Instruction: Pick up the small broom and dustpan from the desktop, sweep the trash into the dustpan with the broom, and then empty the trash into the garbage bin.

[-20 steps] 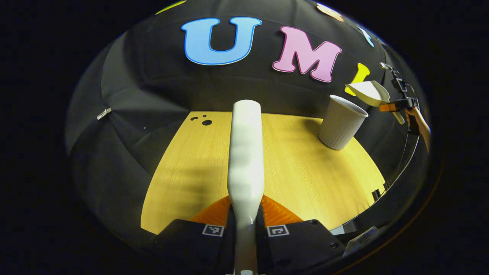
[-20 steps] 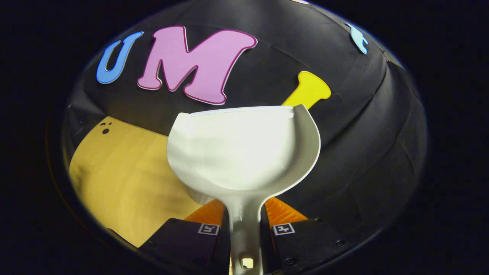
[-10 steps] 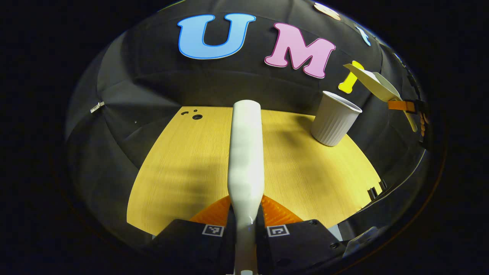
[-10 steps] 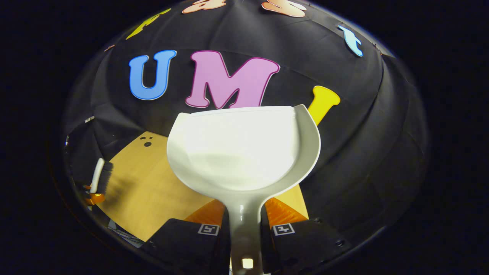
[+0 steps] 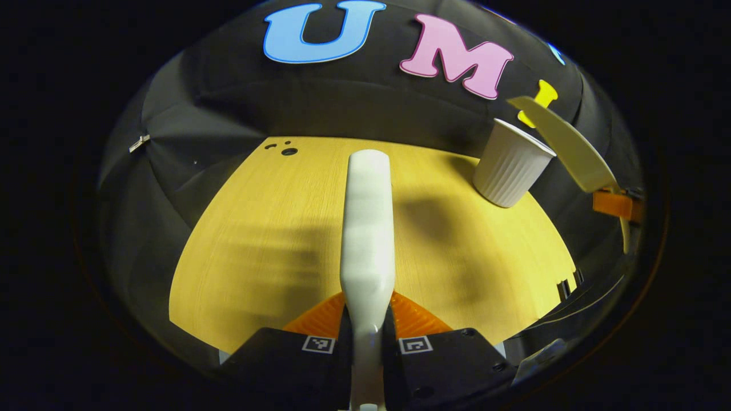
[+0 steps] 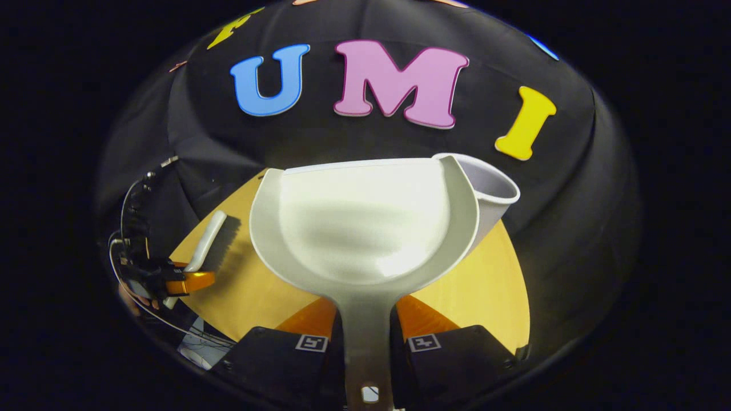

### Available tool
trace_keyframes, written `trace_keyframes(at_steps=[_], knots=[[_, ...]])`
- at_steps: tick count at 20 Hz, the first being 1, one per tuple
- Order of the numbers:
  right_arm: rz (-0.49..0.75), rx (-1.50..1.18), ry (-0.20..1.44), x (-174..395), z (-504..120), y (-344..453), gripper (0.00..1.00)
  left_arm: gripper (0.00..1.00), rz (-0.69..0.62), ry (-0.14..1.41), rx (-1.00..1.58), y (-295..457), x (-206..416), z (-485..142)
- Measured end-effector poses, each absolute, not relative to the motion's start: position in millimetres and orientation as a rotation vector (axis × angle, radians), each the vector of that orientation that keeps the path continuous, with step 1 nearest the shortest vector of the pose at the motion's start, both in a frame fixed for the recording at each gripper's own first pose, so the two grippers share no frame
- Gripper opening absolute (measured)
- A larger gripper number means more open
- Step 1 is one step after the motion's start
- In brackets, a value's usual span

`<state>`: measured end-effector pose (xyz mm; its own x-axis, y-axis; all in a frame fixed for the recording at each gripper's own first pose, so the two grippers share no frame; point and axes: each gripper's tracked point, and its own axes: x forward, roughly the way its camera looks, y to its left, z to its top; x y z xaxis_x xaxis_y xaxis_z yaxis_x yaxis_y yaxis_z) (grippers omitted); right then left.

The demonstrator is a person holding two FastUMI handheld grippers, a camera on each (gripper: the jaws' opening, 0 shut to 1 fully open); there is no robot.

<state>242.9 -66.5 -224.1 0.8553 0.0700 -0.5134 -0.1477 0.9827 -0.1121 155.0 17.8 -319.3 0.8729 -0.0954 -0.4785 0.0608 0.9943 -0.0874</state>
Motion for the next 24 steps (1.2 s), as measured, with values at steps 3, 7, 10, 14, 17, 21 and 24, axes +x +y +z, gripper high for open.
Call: trace_keyframes(at_steps=[3, 7, 10, 14, 17, 21, 24], knots=[[0.134, -0.067, 0.654, 227.2, -259.8, -54.9, 0.36, 0.25, -0.07, 0.547, -0.064, 15.4, 173.2, -335.5], [0.142, -0.093, 0.777, 214.1, -290.1, -63.3, 0.39, 0.26, -0.05, 0.605, -0.033, 10.2, 200.4, -356.6], [0.151, -0.086, 0.859, 206.1, -301.4, -67.6, 0.36, 0.27, -0.049, 0.64, -0.015, 3.8, 221.4, -369.1], [0.129, -0.061, 0.879, 204.9, -304.0, -68.2, 0.36, 0.27, -0.048, 0.678, 0.022, -4.0, 239.5, -377.9], [0.114, -0.053, 0.917, 202.6, -308.3, -67.9, 0.36, 0.27, -0.026, 0.718, 0.024, -5.5, 252.3, -389.2], [0.092, -0.047, 0.954, 204.0, -313.9, -65.7, 0.37, 0.27, 0.002, 0.758, 0.012, -5.3, 253.3, -399.2], [0.111, -0.04, 0.964, 203.9, -316.7, -61.2, 0.38, 0.27, 0.03, 0.76, 0.048, -0.9, 250.1, -401.6]])
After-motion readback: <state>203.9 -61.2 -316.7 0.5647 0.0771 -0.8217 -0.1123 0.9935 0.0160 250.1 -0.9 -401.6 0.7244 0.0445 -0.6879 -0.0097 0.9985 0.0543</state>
